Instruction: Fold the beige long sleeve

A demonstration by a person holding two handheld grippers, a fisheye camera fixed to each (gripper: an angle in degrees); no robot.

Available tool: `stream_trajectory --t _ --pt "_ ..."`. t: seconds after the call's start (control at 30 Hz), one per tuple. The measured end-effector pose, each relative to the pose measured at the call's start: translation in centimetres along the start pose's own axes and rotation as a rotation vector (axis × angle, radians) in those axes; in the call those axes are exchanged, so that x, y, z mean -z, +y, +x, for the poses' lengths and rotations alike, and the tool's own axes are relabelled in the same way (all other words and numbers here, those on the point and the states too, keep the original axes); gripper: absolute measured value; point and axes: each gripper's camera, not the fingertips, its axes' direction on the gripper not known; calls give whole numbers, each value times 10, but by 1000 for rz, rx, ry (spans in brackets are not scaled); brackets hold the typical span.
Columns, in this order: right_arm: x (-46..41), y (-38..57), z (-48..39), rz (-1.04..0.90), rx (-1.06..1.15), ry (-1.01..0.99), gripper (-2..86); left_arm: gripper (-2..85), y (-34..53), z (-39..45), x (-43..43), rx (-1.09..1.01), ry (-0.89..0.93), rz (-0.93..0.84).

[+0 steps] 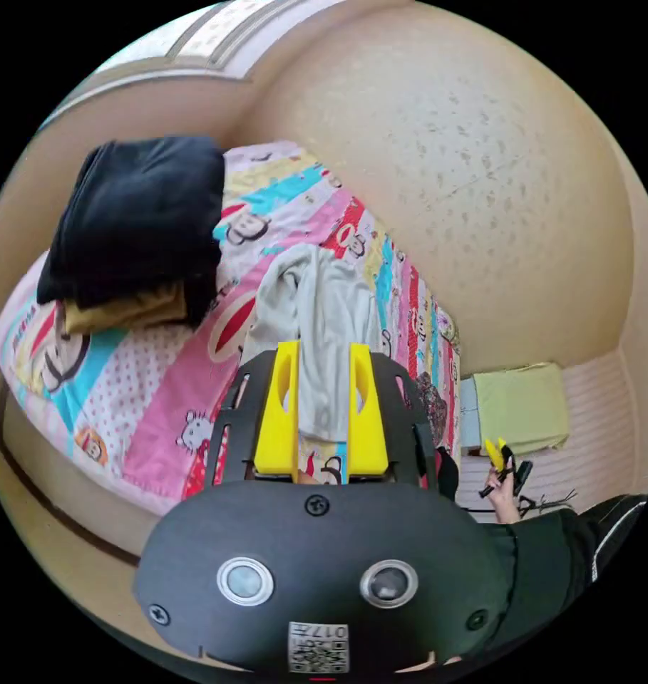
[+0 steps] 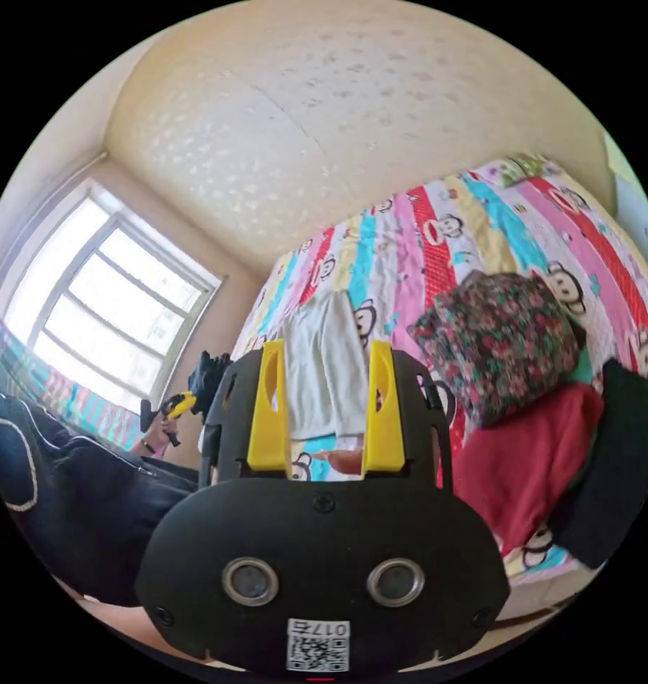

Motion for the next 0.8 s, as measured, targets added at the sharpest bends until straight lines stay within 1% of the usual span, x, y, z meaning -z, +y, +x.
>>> stream_trajectory --t 0.03,0.07,0.1,0.13,0.2,0.3,0.37,0.4,0.47,0.53,0.63,0.7,0.8 --pt "8 10 11 23 -56 -10 161 112 10 -36 -9 105 12 -63" --pt "20 24 32 61 -159 -42 161 111 17 -67 -17 200 38 -128" --pt "27 31 48 80 -230 -83 162 104 19 -79 -19 232 56 -143" --pt "30 30 55 79 -250 -101 164 89 21 -96 -18 273 91 -133" --pt "34 10 59 51 -227 -98 168 88 17 -111 -11 308 122 -87" --pt "28 -31 51 16 -174 -125 178 94 -10 -116 -4 221 132 -170" --pt "15 -55 48 -13 -164 -163 184 100 -30 -104 -3 3 43 -276" --pt "3 -67 48 -37 -160 -188 186 100 -33 -101 -5 -51 14 -302" --pt "-21 -81 50 -83 -170 -209 183 100 -37 -91 -19 -230 -76 -392" --pt "-46 -88 50 -119 -158 -178 177 101 -38 -91 -34 -290 -111 -455" --pt "-102 -94 58 -233 -202 -90 200 99 -46 -108 -62 -235 -157 -565" --pt "-147 -100 69 -307 -245 -52 232 94 -52 -120 -73 -196 -171 -563" --pt "-204 -108 81 -415 -241 8 241 83 -55 -144 -98 -94 -197 -585"
